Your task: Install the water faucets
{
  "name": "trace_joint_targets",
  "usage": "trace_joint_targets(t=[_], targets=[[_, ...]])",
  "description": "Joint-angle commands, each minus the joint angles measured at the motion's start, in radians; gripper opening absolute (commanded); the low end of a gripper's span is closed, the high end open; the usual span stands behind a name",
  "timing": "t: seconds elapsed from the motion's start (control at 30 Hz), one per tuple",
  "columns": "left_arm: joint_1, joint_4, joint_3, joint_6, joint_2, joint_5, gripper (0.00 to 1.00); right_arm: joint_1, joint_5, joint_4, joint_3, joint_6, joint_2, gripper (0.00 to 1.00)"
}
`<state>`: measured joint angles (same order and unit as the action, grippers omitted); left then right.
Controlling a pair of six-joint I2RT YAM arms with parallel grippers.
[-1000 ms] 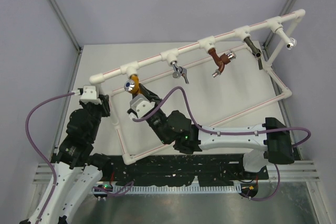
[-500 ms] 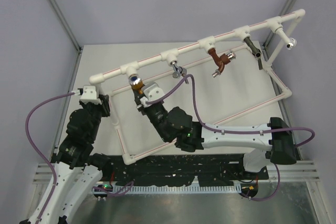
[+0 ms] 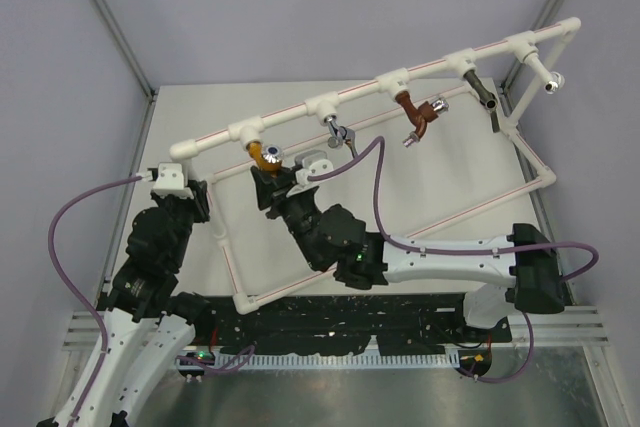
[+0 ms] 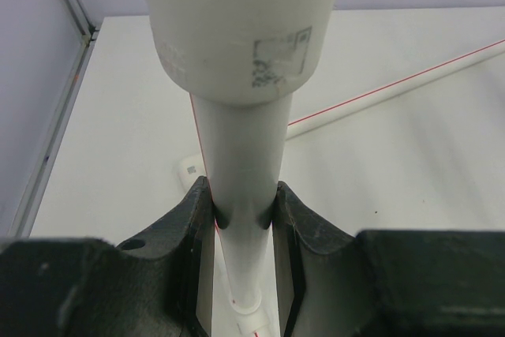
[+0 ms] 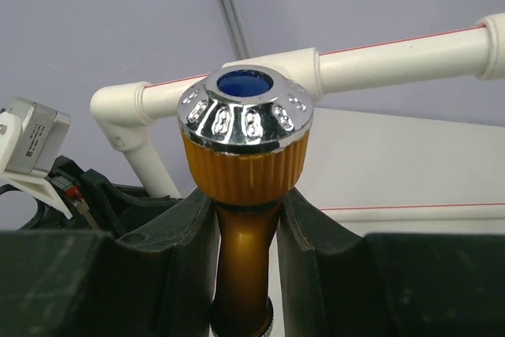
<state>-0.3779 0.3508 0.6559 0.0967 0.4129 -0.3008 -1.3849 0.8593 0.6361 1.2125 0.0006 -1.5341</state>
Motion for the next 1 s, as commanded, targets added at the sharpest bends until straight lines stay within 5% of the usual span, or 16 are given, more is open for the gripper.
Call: trace_joint_targets(t=[0.0,0.37,0.57,0.7,0.9,0.97], targets=[[-0.084,0.129,-0.013,0.067,-0.019,0.382,0.0,0.099,0.066,-0.11,-0.063,0.061,-0.13,0.05],[-0.084,0.128,-0.013,0.069,-0.016,0.39,0.0,0.099,0.023,-0.125,-0.039,0.11,-0.106,0.05],[-0.084,0.135,-0.004,0.06,-0.022,0.355,0.01,0.099,-0.028,-0.144,-0.088,-0.033,0.0,0.05],[-0.084,0.126,0.002,0.057,-0.022,0.345,0.25,0.099,-0.086,-0.203,-0.097,-0.089,0.078,0.05],[-0.084,0.111,0.025,0.031,-0.069,0.31,0.79,0.098,-0.147,-0.387,-0.047,-0.108,0.158,0.05],[-0.084,0.112,0.034,0.015,-0.095,0.31,0.87,0.099,-0.179,-0.437,-0.048,-0.129,0.187,0.05]])
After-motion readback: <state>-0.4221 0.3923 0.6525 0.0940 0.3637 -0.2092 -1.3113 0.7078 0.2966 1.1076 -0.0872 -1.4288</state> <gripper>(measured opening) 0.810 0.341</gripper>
